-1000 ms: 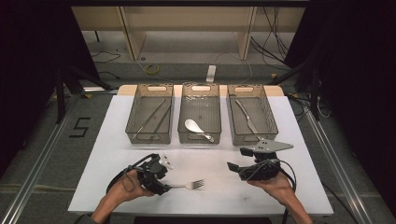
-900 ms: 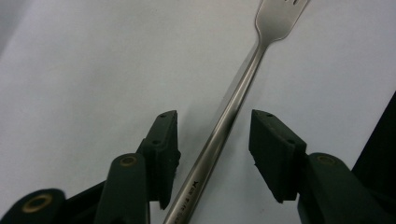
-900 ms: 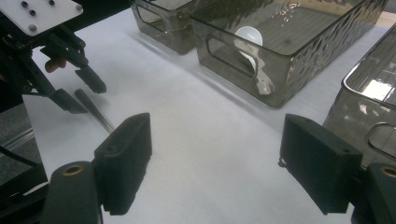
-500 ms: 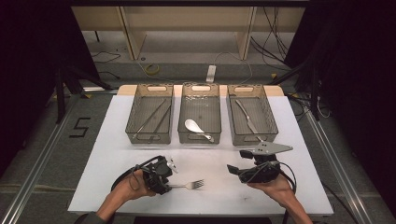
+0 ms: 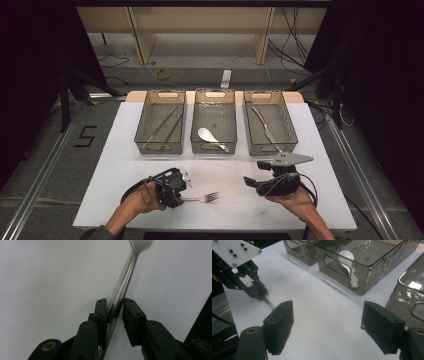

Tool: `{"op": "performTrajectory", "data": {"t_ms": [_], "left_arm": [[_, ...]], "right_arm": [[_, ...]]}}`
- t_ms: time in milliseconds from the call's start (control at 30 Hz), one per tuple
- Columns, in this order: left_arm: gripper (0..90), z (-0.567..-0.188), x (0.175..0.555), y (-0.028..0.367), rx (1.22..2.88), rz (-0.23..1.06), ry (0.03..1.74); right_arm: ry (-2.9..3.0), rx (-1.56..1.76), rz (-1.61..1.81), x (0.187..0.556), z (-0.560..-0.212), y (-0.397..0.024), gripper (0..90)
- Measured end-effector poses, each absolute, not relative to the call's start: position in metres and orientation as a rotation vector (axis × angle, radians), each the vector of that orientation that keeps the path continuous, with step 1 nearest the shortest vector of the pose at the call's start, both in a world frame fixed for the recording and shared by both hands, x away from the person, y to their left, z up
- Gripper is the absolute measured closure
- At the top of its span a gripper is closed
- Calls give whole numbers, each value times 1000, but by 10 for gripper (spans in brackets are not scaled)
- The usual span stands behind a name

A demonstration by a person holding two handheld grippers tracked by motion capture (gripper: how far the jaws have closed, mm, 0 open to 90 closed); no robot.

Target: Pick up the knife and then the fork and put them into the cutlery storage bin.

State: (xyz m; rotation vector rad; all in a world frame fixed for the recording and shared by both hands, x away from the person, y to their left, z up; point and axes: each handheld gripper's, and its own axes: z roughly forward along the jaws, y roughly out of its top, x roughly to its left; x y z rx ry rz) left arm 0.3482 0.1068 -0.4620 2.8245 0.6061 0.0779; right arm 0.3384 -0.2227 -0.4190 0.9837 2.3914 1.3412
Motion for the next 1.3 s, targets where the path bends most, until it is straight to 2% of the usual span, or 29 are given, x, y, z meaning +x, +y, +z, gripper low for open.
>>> {"op": "performTrajectory", "data": {"t_ms": [267,467,900,1300], "left_arm": [[806,-462,346,104,2846,77,561],[815,-461,346,105,2851,80,539],[820,-454,348,108,2768,18,614],[820,-438,343,101,2718,9,590]], "right_arm": [[2385,997,1331,339,-420,-224,273],[2389,993,1331,340,-421,-223,273],[2416,948,1352,337,-420,-216,273],[2504,816,1384,329,-421,-187,274]]}}
